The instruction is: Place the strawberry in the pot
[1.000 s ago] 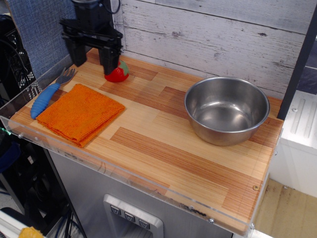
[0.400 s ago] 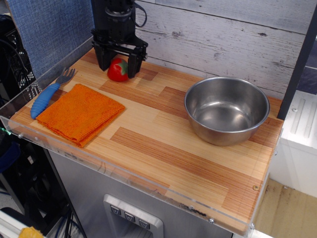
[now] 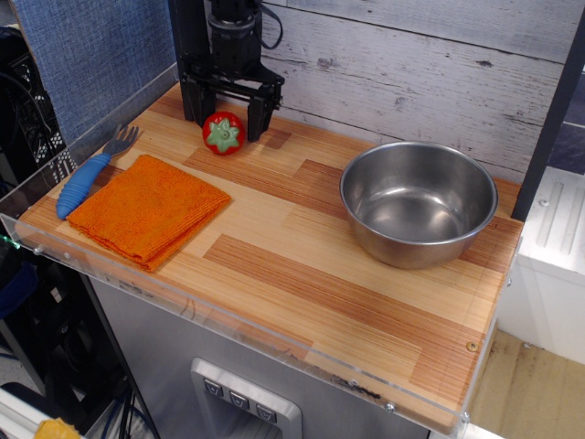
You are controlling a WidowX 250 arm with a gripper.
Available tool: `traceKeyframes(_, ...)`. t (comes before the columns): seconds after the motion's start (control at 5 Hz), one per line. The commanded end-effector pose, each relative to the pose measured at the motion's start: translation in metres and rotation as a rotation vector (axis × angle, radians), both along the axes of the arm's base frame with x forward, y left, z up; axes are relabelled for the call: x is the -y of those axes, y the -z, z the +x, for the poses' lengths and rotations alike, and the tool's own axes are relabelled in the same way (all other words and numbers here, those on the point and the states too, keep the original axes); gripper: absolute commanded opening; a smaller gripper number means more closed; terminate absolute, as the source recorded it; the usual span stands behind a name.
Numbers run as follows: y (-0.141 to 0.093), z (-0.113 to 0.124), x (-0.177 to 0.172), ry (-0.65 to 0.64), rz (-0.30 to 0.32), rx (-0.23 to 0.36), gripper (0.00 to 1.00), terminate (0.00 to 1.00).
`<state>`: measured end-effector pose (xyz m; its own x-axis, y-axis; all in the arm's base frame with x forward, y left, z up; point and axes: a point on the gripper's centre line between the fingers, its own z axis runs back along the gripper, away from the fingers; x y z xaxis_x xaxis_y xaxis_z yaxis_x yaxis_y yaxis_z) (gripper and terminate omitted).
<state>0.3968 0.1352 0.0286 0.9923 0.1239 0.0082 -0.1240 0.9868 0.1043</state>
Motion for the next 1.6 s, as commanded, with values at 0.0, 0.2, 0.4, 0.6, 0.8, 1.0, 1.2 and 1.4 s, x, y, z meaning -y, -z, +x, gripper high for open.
traceKeyframes(0.0,-0.014,0.004,-0.005,-0.008,0.027,0.045,1.0,0.0)
traceKeyframes(0.2,-0.013,0.003,-0.006,-0.019,0.024,0.04,0.0,0.0)
traceKeyframes(0.4,-0.031,-0.001,-0.003,-0.016,0.013,0.068,0.0,0.0)
traceKeyframes(0.6,-0.065,-0.018,0.014,-0.021,-0.004,0.129,0.0,0.0)
traceKeyframes(0.8,-0.094,-0.038,0.058,0.044,-0.051,0.143,0.0,0.0)
traceKeyframes(1.0,-0.107,-0.048,0.106,0.119,-0.082,0.116,0.0,0.0)
traceKeyframes(1.2,-0.103,-0.059,0.155,0.216,-0.094,0.069,0.0,0.0)
traceKeyframes(1.4,-0.098,-0.068,0.203,0.309,-0.112,0.04,0.0,0.0)
